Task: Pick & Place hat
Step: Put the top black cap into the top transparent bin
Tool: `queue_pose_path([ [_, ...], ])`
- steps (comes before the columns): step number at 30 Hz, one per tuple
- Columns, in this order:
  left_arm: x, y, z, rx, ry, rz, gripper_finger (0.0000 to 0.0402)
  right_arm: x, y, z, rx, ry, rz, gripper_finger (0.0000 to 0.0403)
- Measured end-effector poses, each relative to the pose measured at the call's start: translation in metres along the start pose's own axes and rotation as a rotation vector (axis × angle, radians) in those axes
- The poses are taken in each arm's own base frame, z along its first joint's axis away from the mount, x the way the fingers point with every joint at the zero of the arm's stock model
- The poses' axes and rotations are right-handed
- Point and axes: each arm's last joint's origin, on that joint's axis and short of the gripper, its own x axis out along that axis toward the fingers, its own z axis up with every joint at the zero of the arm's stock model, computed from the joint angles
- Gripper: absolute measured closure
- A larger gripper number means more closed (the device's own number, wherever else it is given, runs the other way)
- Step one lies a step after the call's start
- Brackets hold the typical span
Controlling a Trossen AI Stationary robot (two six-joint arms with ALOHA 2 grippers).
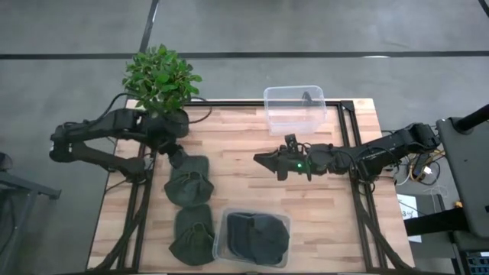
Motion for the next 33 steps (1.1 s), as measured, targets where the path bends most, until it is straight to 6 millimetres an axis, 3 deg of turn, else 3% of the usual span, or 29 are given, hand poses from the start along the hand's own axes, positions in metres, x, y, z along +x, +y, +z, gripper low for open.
queue_pose_path([
  [5,0.023,0.016,-0.019,-0.189,0.061,0.085,0.0264,0.000,0.000,0.000,-0.032,0.008,0.006,0.0275],
  [11,0.067,0.034,-0.040,-0.367,0.129,0.232,0.0263,0.000,0.001,-0.002,-0.070,0.074,0.052,0.0275],
  [15,0.089,0.042,-0.051,-0.399,0.189,0.292,0.0245,0.000,0.002,-0.003,-0.086,0.135,0.095,0.0275],
  [21,0.105,0.049,-0.057,-0.406,0.162,0.386,0.0219,0.000,0.003,-0.005,-0.088,0.178,0.127,0.0275],
  [33,0.138,0.059,-0.070,-0.464,0.181,0.410,0.0218,-0.001,0.003,-0.005,-0.090,0.192,0.137,0.0275],
])
